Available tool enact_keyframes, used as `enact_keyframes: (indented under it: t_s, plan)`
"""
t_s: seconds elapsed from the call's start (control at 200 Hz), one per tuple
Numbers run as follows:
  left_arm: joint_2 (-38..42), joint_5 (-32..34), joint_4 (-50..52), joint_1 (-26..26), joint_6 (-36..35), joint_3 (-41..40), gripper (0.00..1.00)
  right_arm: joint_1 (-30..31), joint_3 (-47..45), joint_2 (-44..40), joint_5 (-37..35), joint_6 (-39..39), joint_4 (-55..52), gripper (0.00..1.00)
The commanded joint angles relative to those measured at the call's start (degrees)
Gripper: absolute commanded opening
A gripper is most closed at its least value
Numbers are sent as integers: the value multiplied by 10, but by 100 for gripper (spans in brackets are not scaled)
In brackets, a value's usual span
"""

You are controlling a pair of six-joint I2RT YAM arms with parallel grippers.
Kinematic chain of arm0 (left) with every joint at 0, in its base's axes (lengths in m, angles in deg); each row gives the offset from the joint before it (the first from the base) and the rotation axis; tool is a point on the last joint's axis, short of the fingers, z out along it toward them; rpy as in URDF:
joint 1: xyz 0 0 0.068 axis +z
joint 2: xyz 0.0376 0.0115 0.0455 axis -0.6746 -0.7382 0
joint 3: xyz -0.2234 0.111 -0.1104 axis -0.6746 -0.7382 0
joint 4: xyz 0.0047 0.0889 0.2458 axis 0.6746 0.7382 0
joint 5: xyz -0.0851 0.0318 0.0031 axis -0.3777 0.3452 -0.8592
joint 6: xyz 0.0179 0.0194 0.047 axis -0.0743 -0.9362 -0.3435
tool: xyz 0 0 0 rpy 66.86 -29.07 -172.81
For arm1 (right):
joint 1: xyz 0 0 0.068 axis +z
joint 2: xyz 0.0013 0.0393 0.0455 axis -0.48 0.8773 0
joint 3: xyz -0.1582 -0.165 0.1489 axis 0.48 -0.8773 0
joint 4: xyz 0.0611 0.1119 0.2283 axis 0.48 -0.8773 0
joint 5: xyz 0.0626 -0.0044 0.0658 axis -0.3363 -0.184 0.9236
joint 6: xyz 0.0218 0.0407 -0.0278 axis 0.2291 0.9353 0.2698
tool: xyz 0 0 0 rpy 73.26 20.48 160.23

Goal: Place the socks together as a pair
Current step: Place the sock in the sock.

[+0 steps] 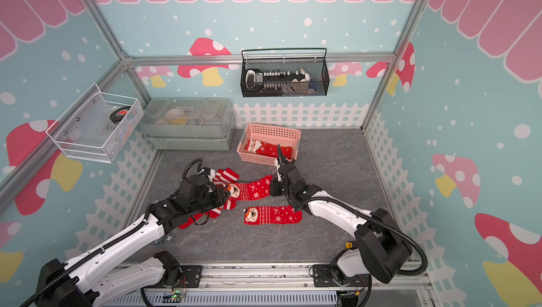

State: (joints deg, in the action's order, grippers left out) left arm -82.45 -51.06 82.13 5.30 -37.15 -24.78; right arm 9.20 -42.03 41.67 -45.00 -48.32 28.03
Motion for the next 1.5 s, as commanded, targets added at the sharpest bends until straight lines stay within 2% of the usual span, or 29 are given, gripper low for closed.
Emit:
enact_keyframes:
  t_s: [0.0, 0.22, 0.385, 0.605, 1.151, 1.496]
  plan:
    - [-2, 16, 15, -45, -9, 16, 0, 3, -56, -92, -50, 41, -39, 0]
    - [-50, 27, -47, -97, 31, -18, 0, 3, -178, -286, -89, 95, -102, 0]
    - [-100, 24, -65, -114, 49, -25, 0, 3, -221, -336, -98, 116, -116, 0]
    - [-134, 43, -71, -125, 62, -42, 0, 3, -243, -313, -86, 122, -83, 0]
    - [-161, 66, -106, -127, 51, -62, 0, 4, -233, -181, -88, 104, 1, 0]
    - [-162, 50, -115, -127, 54, -72, 0, 4, -239, -167, -93, 103, 2, 0]
